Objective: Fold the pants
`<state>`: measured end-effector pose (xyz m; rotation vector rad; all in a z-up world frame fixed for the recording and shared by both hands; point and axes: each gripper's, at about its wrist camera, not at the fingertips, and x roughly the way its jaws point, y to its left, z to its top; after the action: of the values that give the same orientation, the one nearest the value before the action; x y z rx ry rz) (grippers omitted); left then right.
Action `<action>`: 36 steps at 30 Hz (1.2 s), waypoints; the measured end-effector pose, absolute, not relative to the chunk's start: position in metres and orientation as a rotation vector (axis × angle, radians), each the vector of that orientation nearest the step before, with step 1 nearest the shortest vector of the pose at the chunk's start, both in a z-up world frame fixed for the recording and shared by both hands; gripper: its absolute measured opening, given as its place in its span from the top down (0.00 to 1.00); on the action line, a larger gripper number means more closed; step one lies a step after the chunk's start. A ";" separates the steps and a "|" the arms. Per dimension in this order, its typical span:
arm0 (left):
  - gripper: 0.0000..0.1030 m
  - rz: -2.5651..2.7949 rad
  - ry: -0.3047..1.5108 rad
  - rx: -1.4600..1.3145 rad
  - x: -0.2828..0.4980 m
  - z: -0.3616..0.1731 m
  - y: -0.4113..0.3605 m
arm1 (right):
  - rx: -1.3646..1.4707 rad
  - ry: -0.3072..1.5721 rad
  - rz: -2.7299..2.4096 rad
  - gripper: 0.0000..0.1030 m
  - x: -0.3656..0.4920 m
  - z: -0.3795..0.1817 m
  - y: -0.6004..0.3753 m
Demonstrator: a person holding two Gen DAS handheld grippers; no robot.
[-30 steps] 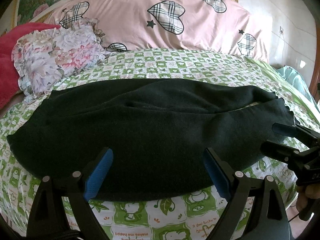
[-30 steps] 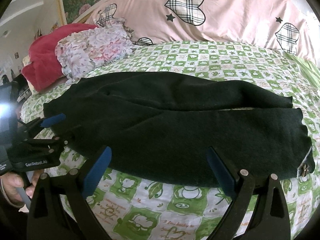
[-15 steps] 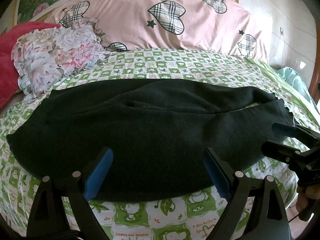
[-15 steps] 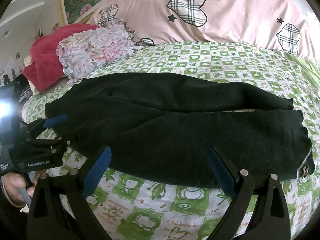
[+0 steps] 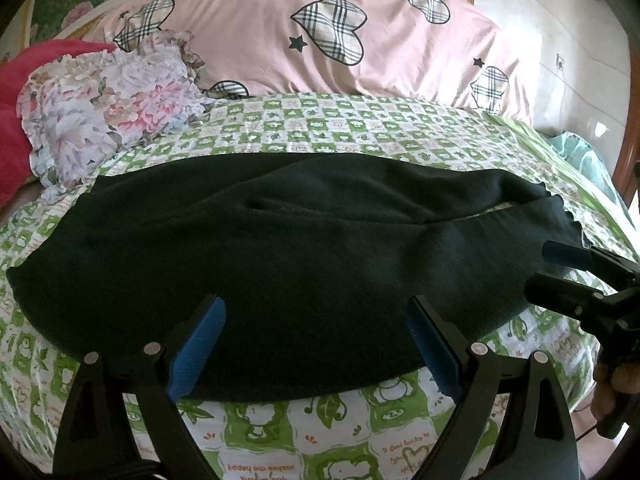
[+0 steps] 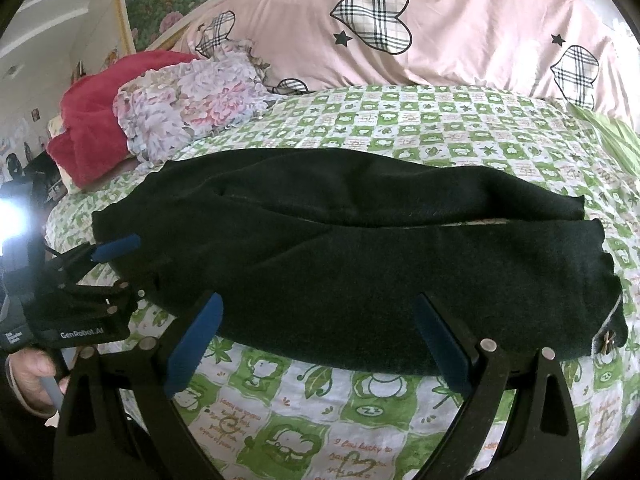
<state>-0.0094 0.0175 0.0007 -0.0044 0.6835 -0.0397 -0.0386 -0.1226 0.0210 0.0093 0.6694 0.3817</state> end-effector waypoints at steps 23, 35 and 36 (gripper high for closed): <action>0.10 -0.081 0.733 -0.010 0.001 -0.002 0.019 | 0.018 0.678 0.383 0.06 -0.039 0.021 -0.124; 0.10 -0.241 0.799 0.055 0.038 0.009 0.010 | 0.119 0.695 0.391 0.06 -0.029 0.038 -0.150; 0.09 -0.252 0.803 0.060 0.042 0.011 0.008 | 0.124 0.698 0.387 0.06 -0.025 0.040 -0.154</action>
<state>0.0422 0.0083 0.0113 0.0598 0.8033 -0.2524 -0.0253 -0.1539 0.0398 0.1244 0.6979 0.3868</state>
